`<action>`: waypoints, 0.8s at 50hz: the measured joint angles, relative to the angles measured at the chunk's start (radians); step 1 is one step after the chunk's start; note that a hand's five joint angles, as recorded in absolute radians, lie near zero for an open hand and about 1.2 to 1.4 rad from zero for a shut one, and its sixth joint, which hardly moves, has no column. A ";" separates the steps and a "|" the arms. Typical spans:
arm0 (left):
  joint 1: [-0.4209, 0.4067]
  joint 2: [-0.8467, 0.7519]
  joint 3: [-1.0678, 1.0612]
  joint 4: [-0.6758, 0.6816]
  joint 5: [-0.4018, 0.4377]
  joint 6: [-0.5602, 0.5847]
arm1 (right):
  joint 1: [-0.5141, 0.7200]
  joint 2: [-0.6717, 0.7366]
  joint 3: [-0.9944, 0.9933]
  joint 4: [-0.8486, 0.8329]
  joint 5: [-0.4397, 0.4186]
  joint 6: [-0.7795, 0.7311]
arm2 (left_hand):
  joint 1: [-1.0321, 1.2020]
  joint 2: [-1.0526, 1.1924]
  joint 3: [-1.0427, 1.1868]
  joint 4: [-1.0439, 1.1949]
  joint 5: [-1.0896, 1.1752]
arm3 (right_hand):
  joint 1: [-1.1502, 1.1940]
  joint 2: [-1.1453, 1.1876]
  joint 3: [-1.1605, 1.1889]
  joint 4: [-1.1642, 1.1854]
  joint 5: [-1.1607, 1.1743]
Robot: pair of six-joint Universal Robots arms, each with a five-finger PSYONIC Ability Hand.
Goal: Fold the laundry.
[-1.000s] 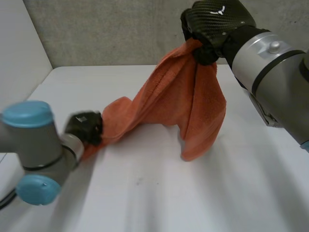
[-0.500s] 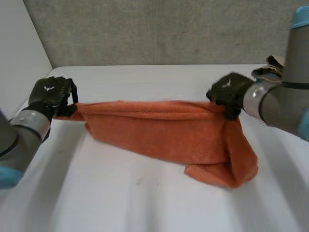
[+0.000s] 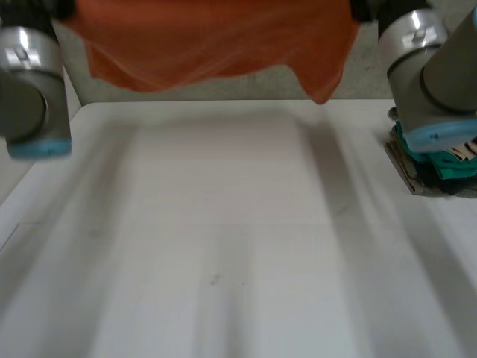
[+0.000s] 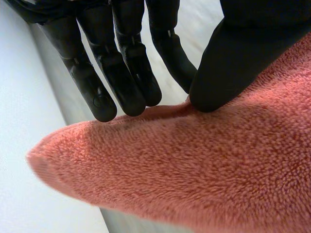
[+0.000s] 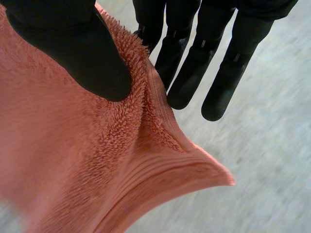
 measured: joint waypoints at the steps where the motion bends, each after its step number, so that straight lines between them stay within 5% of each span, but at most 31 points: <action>1: 0.000 0.003 -0.052 -0.020 0.002 0.002 | -0.002 -0.002 0.028 0.028 -0.002 -0.013 | 0.000 0.000 0.000 0.000 0.000 | 0.000 0.000 0.000 0.000 0.000; 10: 0.004 0.046 -0.421 -0.063 0.036 0.033 | -0.018 0.006 0.214 0.237 -0.004 -0.143 | 0.000 0.000 0.000 0.000 0.000 | 0.000 0.000 0.002 0.000 0.003; 16: 0.011 0.062 -0.721 -0.061 0.167 0.135 | -0.023 0.026 0.472 0.386 -0.002 -0.268 | 0.001 0.000 0.001 0.000 0.015 | 0.000 0.000 0.002 0.000 0.013; 26: 0.077 0.023 -0.767 -0.072 0.212 0.246 | -0.048 0.021 0.660 0.283 -0.002 -0.255 | 0.001 0.000 0.001 0.000 0.015 | 0.000 0.001 -0.005 -0.007 0.008; 33: 0.109 0.020 -0.757 -0.074 0.210 0.251 | -0.126 0.004 0.674 0.275 -0.003 -0.137 | 0.015 0.001 0.001 0.000 0.038 | -0.319 -0.381 -0.389 -0.399 -0.385; 40: 0.104 0.020 -0.762 -0.074 0.208 0.246 | -0.215 0.002 0.648 0.317 -0.025 -0.080 | 0.015 0.001 0.001 0.000 0.038 | -0.285 -0.340 -0.359 -0.364 -0.333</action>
